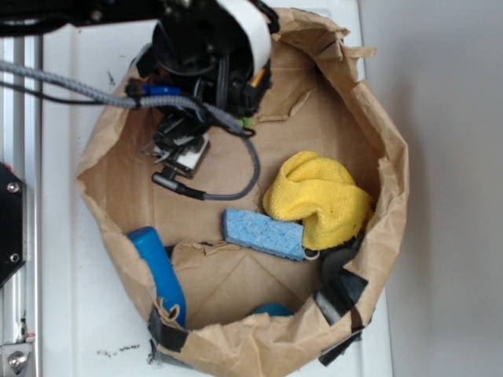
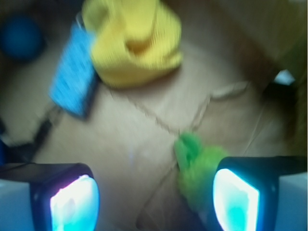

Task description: Grab the green animal.

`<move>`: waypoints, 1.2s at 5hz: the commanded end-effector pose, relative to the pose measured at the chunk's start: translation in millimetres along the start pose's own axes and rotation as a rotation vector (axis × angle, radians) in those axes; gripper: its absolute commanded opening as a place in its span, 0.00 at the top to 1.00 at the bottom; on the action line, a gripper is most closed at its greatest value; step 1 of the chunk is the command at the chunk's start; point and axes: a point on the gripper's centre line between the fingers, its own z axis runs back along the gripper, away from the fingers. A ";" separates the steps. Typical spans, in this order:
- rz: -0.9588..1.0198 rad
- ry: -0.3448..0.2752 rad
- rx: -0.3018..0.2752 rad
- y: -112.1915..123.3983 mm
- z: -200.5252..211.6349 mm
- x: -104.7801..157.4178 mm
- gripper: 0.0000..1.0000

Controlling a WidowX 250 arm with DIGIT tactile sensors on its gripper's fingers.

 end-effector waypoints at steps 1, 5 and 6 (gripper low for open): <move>-0.211 0.075 0.054 20.2 -16.3 -14.1 0.00; -0.227 0.087 0.063 26.3 -50.0 -11.4 0.00; -0.207 0.060 0.074 31.5 -50.1 -0.6 0.00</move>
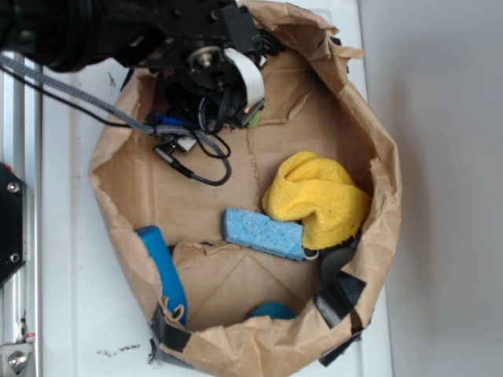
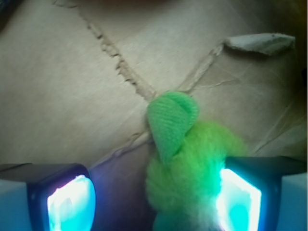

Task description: Grab the green animal.

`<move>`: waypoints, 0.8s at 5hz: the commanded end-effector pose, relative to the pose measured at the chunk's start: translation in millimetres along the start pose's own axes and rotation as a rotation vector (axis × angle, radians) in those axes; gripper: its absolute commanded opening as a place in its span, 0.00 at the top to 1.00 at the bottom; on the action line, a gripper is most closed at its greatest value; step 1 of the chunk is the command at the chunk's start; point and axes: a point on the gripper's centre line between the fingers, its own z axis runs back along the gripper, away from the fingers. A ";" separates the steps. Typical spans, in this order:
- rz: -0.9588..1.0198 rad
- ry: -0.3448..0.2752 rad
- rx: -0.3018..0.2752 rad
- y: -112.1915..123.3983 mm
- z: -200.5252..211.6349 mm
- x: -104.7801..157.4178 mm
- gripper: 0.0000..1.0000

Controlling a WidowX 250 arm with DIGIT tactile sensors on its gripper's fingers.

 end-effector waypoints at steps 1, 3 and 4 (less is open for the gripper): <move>0.026 -0.026 0.030 22.1 2.1 10.6 0.00; 0.012 -0.035 0.052 20.0 -0.2 8.2 0.00; 0.021 -0.049 0.070 20.8 -0.7 9.1 0.30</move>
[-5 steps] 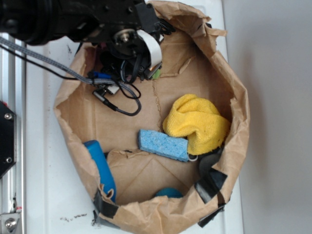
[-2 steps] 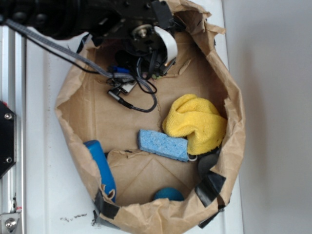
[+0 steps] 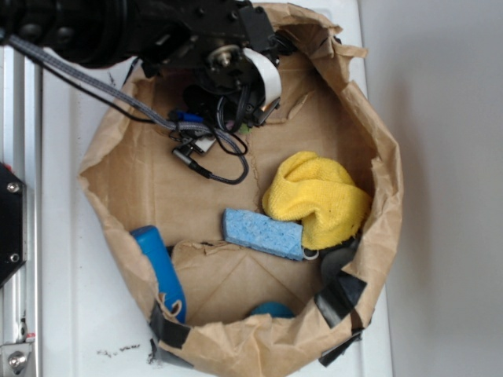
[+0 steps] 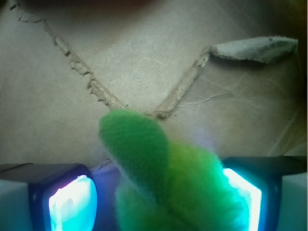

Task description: Grab the green animal.

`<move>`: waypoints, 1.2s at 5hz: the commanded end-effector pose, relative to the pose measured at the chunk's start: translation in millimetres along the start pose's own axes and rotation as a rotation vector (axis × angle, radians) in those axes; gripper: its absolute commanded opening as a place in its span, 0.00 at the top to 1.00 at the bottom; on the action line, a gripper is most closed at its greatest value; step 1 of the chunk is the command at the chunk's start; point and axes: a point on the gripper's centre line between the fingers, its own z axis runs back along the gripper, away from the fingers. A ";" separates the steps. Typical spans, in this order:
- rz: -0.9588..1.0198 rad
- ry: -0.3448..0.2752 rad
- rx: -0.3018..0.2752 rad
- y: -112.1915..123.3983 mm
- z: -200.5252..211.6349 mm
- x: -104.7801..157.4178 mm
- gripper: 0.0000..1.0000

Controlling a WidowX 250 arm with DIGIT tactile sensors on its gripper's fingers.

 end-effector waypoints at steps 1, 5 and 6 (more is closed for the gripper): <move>0.014 -0.031 0.028 8.3 10.1 0.5 1.00; 0.148 -0.179 -0.078 -10.9 65.0 13.6 1.00; 0.267 -0.249 -0.119 -25.6 104.0 32.9 1.00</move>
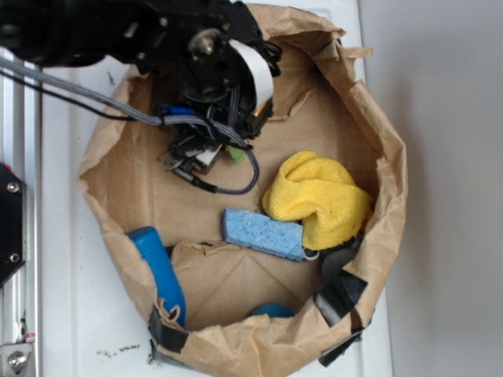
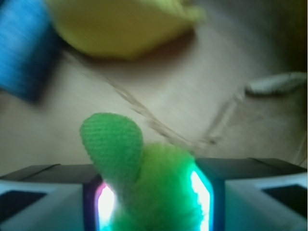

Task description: Grab the green animal.

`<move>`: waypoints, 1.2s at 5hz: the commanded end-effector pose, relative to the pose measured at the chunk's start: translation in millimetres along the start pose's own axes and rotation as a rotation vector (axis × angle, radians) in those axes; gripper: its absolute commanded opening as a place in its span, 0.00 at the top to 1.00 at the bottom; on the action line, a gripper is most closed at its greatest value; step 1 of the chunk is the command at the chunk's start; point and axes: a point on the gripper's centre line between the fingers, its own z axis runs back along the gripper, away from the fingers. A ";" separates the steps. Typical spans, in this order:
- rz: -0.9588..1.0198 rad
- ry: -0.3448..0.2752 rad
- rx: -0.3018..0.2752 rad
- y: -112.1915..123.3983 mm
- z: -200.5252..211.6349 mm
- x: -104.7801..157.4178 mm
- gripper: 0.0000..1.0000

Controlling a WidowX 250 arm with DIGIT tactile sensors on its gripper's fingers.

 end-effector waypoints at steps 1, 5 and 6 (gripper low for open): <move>0.255 -0.193 0.042 -22.5 81.5 35.9 1.00; 0.775 -0.072 0.234 3.3 126.9 53.3 1.00; 0.796 -0.103 0.251 4.1 124.0 55.8 1.00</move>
